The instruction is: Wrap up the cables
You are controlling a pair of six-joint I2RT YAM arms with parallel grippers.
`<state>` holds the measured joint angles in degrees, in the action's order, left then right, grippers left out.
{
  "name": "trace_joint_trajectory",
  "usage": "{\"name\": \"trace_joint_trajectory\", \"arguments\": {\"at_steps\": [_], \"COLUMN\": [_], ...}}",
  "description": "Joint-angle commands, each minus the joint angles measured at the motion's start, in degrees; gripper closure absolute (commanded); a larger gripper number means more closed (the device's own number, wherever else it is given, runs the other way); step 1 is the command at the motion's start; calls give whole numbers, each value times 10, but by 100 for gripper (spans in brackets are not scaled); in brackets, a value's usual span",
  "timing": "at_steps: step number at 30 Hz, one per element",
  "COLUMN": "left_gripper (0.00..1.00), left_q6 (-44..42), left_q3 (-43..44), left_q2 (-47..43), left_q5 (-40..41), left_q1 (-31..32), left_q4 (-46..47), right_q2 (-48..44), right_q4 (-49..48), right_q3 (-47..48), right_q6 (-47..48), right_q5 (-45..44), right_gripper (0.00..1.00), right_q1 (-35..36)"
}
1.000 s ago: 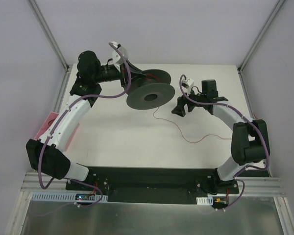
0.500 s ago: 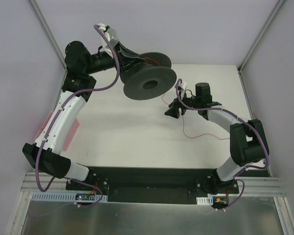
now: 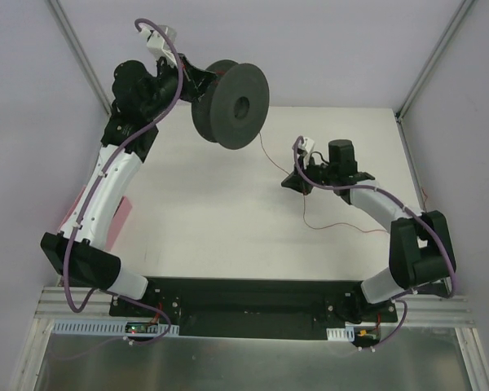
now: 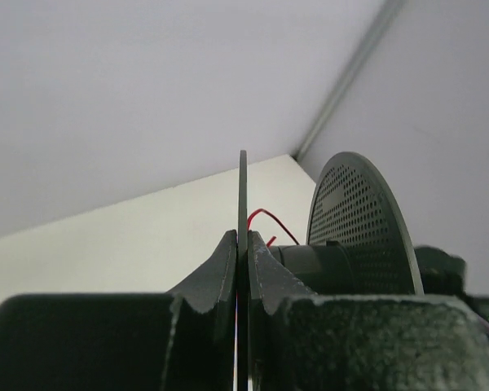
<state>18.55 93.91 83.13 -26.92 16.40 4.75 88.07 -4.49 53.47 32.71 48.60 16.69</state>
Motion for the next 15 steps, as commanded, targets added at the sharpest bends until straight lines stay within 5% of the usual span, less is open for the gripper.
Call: {"name": "trace_joint_trajectory", "arguments": {"at_steps": [1, 10, 15], "left_gripper": [100, 100, 100], "left_q6": [146, 111, 111], "left_q3": [53, 123, 110], "left_q2": [18, 96, 120], "left_q5": [238, 439, 416], "left_q1": [0, 52, 73], "left_q4": [-87, -184, -198], "right_q2": [-58, -125, -130], "right_q4": [13, 140, 196], "right_q3": [8, 67, 131], "right_q6": [33, 168, 240], "right_q5": [-30, -71, -89], "right_gripper": [100, 99, 100], "right_q1": [28, 130, 180]}}
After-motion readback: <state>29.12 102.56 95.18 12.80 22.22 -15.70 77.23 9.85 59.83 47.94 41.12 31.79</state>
